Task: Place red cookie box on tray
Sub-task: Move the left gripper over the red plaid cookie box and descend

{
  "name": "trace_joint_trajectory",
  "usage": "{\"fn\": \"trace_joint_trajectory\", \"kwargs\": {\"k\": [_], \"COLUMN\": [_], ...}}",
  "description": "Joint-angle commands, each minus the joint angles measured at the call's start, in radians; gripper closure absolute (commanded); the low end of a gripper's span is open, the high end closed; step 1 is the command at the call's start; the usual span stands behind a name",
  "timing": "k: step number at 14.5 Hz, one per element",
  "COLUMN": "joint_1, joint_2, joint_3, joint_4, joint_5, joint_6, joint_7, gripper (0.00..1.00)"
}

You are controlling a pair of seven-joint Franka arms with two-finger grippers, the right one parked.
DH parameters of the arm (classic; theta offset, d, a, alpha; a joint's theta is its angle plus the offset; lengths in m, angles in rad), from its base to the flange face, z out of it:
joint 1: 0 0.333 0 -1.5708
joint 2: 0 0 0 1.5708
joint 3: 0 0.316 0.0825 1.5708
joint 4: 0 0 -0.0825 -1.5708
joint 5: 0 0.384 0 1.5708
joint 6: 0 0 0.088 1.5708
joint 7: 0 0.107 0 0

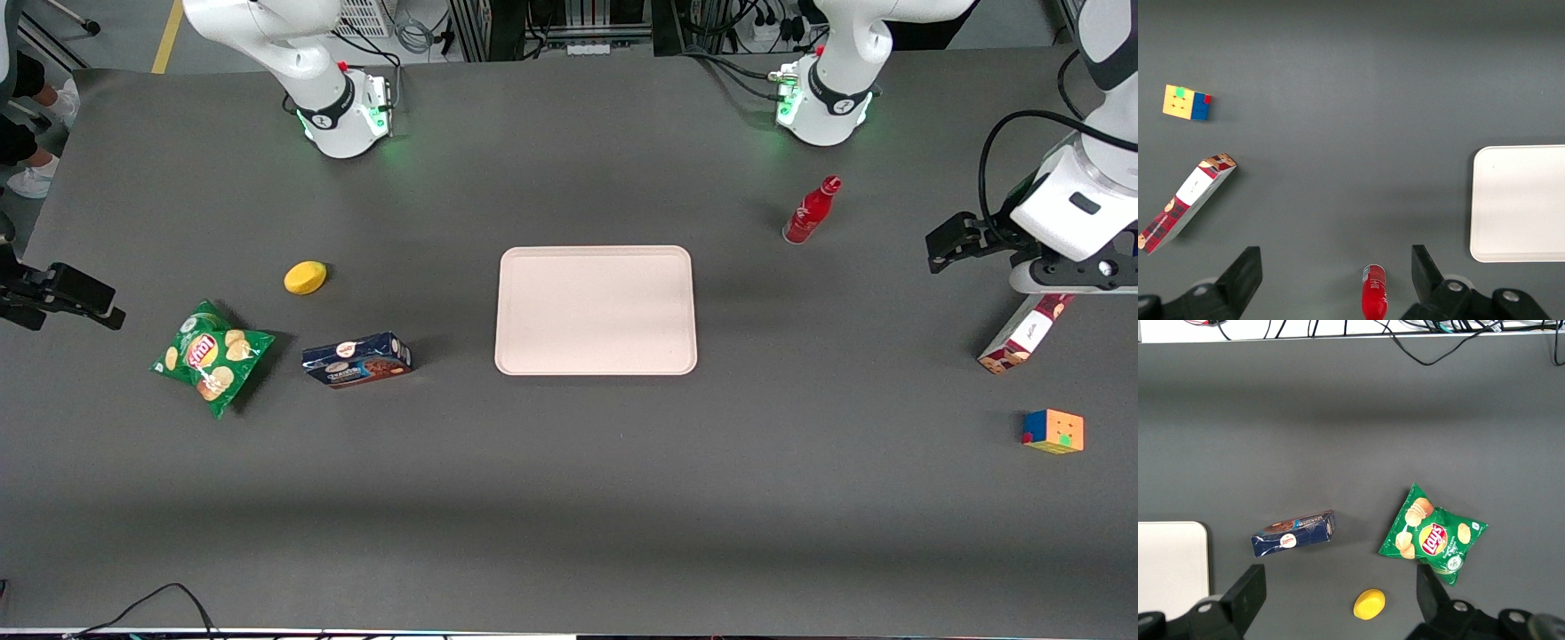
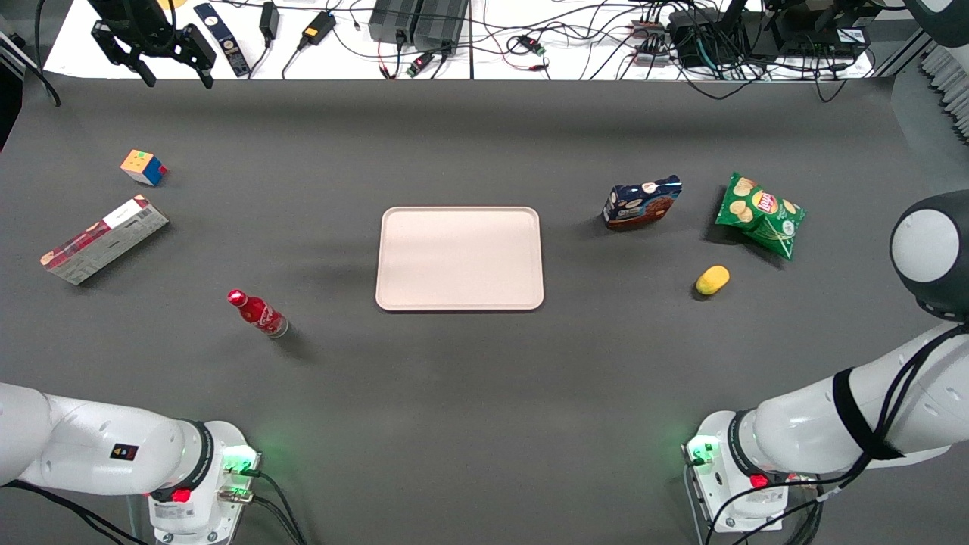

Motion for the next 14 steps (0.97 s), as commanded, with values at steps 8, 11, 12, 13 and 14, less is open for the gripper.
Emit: {"fn": "trace_joint_trajectory", "kwargs": {"k": [8,11,12,13,14], "joint_1": [-0.008,-0.008,-0.005,-0.001,0.005], "joint_2": [0.017,0.02,0.021,0.021,0.021], "joint_3": [-0.011,-0.009,-0.009,-0.006,0.0], "joint_4": [0.034,0.029,0.025,0.015,0.011], "joint_5": [0.017,0.047,0.075,0.08,0.08], "joint_6": [-0.059,-0.079,-0.08,-0.08,-0.08], "joint_7": [0.0,0.065,0.105,0.14,0.198], "gripper": [0.0,0.0,0.0,0.0,0.0]}}
